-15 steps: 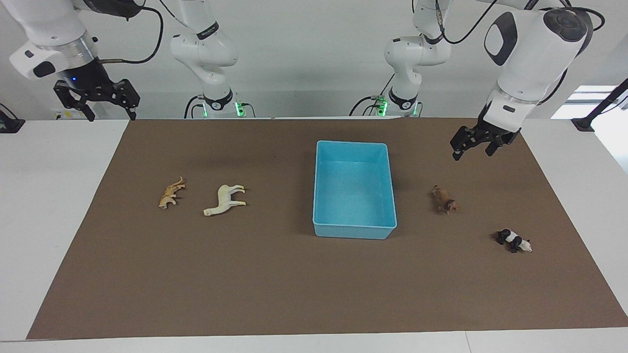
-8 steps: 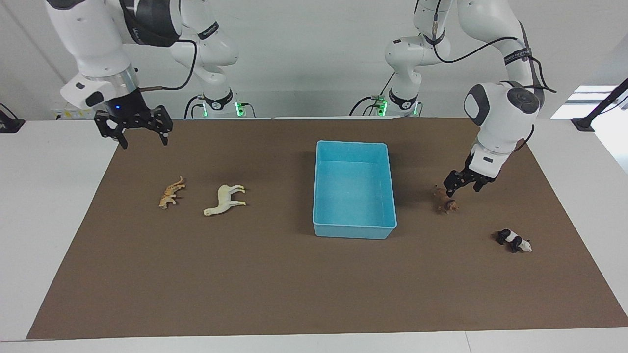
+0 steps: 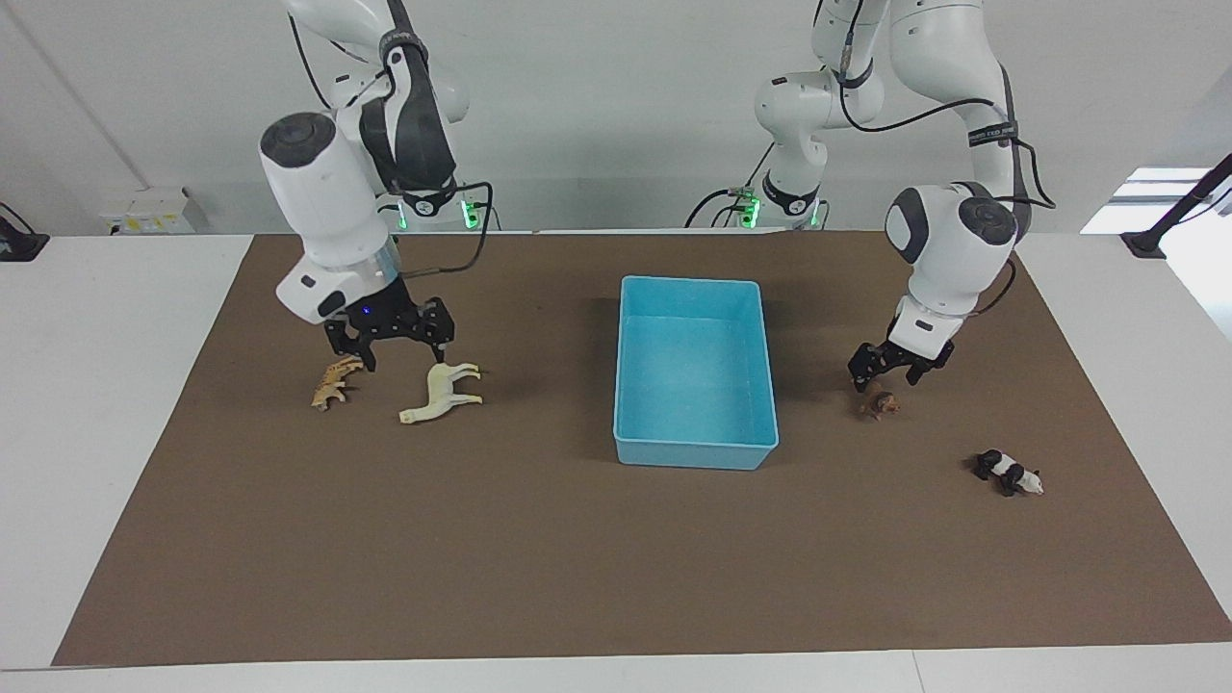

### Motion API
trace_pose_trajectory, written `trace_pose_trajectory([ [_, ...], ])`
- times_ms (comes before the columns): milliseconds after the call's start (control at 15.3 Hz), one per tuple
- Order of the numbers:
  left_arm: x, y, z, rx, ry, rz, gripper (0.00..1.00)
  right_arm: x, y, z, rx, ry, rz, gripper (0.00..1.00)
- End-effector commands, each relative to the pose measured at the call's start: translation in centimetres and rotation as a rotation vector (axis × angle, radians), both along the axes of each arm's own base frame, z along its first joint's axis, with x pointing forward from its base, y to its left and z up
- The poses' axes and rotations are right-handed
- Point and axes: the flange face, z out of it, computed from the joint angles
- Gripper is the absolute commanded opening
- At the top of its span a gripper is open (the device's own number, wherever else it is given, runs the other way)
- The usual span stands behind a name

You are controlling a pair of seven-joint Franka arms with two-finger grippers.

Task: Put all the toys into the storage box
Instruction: 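Grasp the brown horse with the left gripper while the right gripper grasps the cream horse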

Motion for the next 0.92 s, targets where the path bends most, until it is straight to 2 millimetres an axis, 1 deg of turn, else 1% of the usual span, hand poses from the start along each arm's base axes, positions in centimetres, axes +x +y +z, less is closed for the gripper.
trace_pose_trajectory([
  [0,-0.4,-0.8,-2.2,0.002,-0.006,-0.036,1.0,-0.1,1.2,-1.9,0.02,0.016,-0.007,1.0],
  [65,-0.4,-0.8,-2.2,0.003,0.0,-0.036,0.84,-0.7,1.6,-2.7,0.017,0.033,0.002,1.0],
  [131,-0.4,-0.8,-2.2,0.003,0.002,-0.036,0.65,-1.5,1.5,-3.7,0.017,0.054,0.003,1.0],
  [262,-0.4,-0.8,-2.1,0.004,0.025,-0.037,0.24,-3.6,1.3,-5.6,0.028,0.087,0.001,1.0],
  [327,0.2,-0.7,-1.3,0.004,0.035,-0.036,0.0,-4.6,1.0,-6.6,0.024,0.097,0.016,1.0],
  [393,0.9,-0.8,-0.3,0.004,0.058,-0.036,0.0,-5.3,0.4,-7.3,0.022,0.098,0.028,1.0],
  [458,1.9,-0.9,1.0,0.003,0.078,-0.031,0.0,-5.6,0.1,-7.6,0.022,0.093,0.03,1.0],
  [524,2.7,-1.0,2.8,0.002,0.096,-0.017,0.0,-5.9,0.2,-7.9,0.021,0.097,0.024,1.0],
  [589,3.2,-1.7,4.9,0.002,0.113,0.007,0.0,-6.1,0.5,-7.8,0.022,0.09,0.02,1.0],
  [655,3.4,-3.2,7.2,0.004,0.135,0.036,0.0,-6.7,0.6,-8.6,0.02,0.083,0.009,1.0],
  [720,3.6,-5.0,9.0,0.003,0.147,0.057,0.0,-7.0,0.5,-8.9,0.021,0.055,0.012,1.0],
  [786,3.6,-7.3,11.1,0.001,0.157,0.097,0.0,-7.2,0.4,-9.5,0.022,0.027,0.005,1.0],
  [851,3.2,-10.4,12.5,-0.001,0.164,0.147,0.0,-7.5,1.0,-9.9,0.023,0.005,0.013,1.0],
])
